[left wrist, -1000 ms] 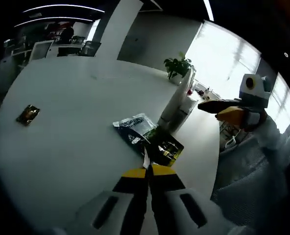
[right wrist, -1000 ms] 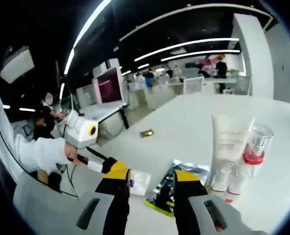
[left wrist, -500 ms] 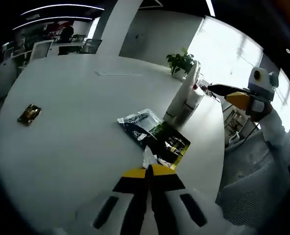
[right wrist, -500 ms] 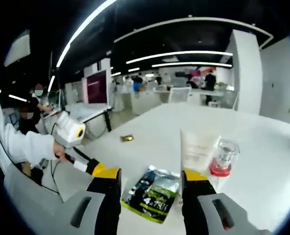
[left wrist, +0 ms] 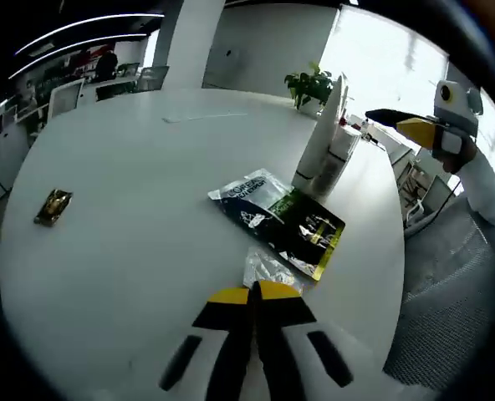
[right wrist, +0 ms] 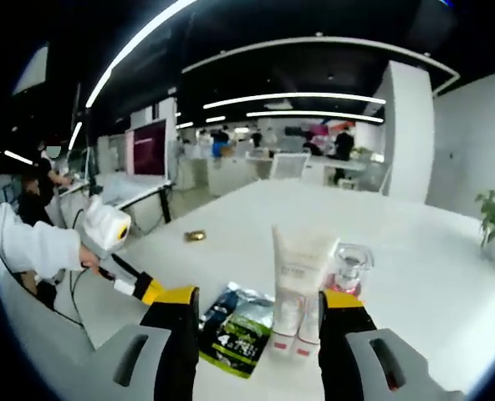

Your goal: Arrange the skincare products in the storage area until every visible bottle or jar stands upright without overlapping.

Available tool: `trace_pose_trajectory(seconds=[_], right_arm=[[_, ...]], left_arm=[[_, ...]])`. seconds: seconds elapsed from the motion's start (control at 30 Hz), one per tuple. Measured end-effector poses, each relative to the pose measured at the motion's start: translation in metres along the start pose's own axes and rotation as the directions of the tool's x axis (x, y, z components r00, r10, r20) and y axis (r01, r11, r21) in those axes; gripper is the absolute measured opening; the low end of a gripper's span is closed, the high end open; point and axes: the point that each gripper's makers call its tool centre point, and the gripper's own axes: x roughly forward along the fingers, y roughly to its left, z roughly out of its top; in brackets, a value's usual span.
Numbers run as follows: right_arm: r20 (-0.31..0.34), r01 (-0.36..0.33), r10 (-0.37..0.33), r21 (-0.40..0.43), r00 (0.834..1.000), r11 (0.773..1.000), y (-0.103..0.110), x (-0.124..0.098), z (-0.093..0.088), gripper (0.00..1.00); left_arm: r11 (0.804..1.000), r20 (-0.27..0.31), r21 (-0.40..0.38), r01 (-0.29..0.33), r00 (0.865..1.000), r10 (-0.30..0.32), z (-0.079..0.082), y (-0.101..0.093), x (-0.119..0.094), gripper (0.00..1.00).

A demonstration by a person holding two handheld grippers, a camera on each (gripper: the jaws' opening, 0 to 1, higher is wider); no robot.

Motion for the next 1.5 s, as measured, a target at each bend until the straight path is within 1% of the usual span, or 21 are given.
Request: trace_pose_trajectory(seconds=[0.1, 0.3, 0.43, 0.5, 0.57, 0.6, 0.67, 0.7, 0.77, 0.9, 0.97, 1.03, 1.1, 1.17, 1.23, 1.3, 1.33, 1.37, 1.4, 1.43, 1.5], right_arm=[[-0.047, 0.062, -0.064, -0.028, 0.997, 0.998, -0.019, -0.004, -0.011, 0.65], [-0.101, 0.085, -0.086, -0.010, 0.991, 0.996, -0.031, -0.007, -0.024, 0.75], [-0.169, 0.054, -0.051, 0.012, 0.984, 0.998, -0.026, -0.007, -0.040, 0.73], [-0.196, 0.055, -0.058, -0.021, 0.979, 0.998, -0.026, -0.006, -0.046, 0.77], [-0.251, 0.037, -0.041, -0.020, 0.967, 0.999, -0.023, -0.007, -0.056, 0.72], [-0.274, 0.018, -0.020, -0.011, 0.962, 1.000, -0.019, -0.007, -0.062, 0.72], [-0.311, -0.024, 0.021, -0.005, 0.950, 1.000, -0.011, -0.007, -0.071, 0.72], [-0.341, -0.048, 0.045, 0.001, 0.939, 0.999, -0.006, -0.007, -0.078, 0.71], [-0.368, -0.092, 0.075, -0.028, 0.927, 0.995, 0.003, -0.007, -0.083, 0.68], [-0.373, -0.151, 0.136, -0.010, 0.918, 0.989, 0.022, -0.003, -0.085, 0.61], [-0.366, -0.182, 0.172, 0.006, 0.915, 0.983, 0.031, -0.002, -0.084, 0.57], [-0.334, -0.217, 0.209, 0.015, 0.919, 0.976, 0.042, 0.002, -0.078, 0.51], [-0.308, -0.228, 0.224, 0.023, 0.925, 0.973, 0.049, 0.006, -0.073, 0.46], [-0.272, -0.264, 0.253, -0.004, 0.929, 0.965, 0.059, 0.011, -0.066, 0.39], [-0.252, -0.268, 0.256, -0.015, 0.933, 0.963, 0.065, 0.015, -0.062, 0.32], [-0.229, -0.300, 0.284, -0.037, 0.931, 0.953, 0.079, 0.021, -0.059, 0.27], [-0.223, -0.315, 0.298, -0.047, 0.928, 0.948, 0.088, 0.025, -0.058, 0.25], [-0.217, -0.323, 0.305, -0.049, 0.927, 0.945, 0.093, 0.028, -0.058, 0.22], [-0.203, -0.335, 0.320, -0.047, 0.925, 0.941, 0.101, 0.033, -0.058, 0.16], [-0.199, -0.341, 0.326, -0.049, 0.924, 0.939, 0.104, 0.035, -0.058, 0.13], [-0.198, -0.357, 0.337, -0.075, 0.921, 0.931, 0.117, 0.039, -0.061, 0.13]], left_arm=[[0.999, -0.023, 0.052, -0.014, 1.000, 0.015, -0.004, 0.002, 0.003, 0.00], [0.994, -0.047, 0.106, -0.015, 0.999, 0.020, -0.008, 0.003, 0.005, 0.00], [0.991, -0.059, 0.137, -0.003, 0.998, 0.011, -0.008, 0.004, 0.007, 0.00], [0.989, -0.059, 0.148, -0.001, 0.998, 0.010, -0.008, 0.005, 0.007, 0.00], [0.987, -0.062, 0.159, 0.004, 0.998, 0.006, -0.008, 0.005, 0.008, 0.00], [0.982, -0.060, 0.188, 0.016, 0.998, -0.005, -0.007, 0.005, 0.009, 0.00], [0.975, -0.083, 0.221, 0.026, 0.996, -0.008, -0.010, 0.005, 0.010, 0.00], [0.974, -0.086, 0.223, 0.030, 0.996, -0.011, -0.010, 0.005, 0.011, 0.00], [0.977, -0.084, 0.208, 0.040, 0.996, -0.023, -0.009, 0.004, 0.012, 0.00], [0.964, -0.090, 0.251, 0.091, 0.993, -0.071, -0.009, -0.002, 0.013, 0.00], [0.963, -0.093, 0.254, 0.093, 0.993, -0.071, -0.010, -0.002, 0.013, 0.00], [0.957, -0.098, 0.269, 0.107, 0.992, -0.083, -0.010, -0.003, 0.013, 0.00], [0.956, -0.099, 0.271, 0.113, 0.991, -0.090, -0.010, -0.003, 0.013, 0.00], [0.952, -0.102, 0.282, 0.121, 0.990, -0.096, -0.010, -0.004, 0.012, 0.00], [0.951, -0.102, 0.283, 0.123, 0.990, -0.097, -0.011, -0.004, 0.012, 0.00], [0.952, -0.101, 0.284, 0.116, 0.991, -0.090, -0.011, -0.005, 0.012, 0.00], [0.944, -0.099, 0.310, 0.113, 0.991, -0.086, -0.011, -0.005, 0.012, 0.00], [0.945, -0.099, 0.309, 0.111, 0.992, -0.084, -0.011, -0.005, 0.012, 0.00], [0.934, -0.100, 0.338, 0.113, 0.991, -0.084, -0.011, -0.006, 0.012, 0.00], [0.930, -0.101, 0.348, 0.115, 0.991, -0.085, -0.011, -0.006, 0.012, 0.00], [0.930, -0.101, 0.349, 0.117, 0.991, -0.086, -0.011, -0.005, 0.013, 0.00]])
